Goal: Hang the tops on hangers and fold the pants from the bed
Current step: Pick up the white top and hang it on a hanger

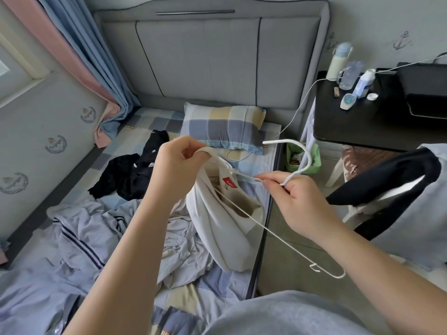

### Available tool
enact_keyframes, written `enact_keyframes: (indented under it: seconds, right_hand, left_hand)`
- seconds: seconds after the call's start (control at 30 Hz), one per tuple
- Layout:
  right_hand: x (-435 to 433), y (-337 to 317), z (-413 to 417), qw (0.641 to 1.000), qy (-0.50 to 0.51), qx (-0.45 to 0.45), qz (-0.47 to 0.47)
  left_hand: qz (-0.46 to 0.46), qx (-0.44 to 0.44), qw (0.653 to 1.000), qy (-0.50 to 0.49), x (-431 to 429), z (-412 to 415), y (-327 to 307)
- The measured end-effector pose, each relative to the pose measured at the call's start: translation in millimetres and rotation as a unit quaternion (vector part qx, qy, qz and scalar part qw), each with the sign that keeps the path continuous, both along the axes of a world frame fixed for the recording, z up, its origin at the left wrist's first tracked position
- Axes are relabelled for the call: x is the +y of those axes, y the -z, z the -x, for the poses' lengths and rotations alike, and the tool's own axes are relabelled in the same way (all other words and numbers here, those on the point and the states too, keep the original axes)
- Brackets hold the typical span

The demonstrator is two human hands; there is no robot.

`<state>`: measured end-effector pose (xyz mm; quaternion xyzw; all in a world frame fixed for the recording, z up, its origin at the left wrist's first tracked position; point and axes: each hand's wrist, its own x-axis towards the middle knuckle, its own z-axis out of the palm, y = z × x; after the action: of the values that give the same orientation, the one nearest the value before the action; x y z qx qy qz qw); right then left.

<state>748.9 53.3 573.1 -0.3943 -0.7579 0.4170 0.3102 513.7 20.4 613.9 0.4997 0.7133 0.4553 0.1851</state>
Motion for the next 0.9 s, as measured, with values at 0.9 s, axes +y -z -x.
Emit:
enact_keyframes:
  seconds: [0.9]
  right_hand:
    - [30.9,14.4,59.5,0.979,-0.165,-0.021,0.118]
  left_hand:
    - [0.103,-0.091,0.99,0.007,-9.5,1.2,17.2]
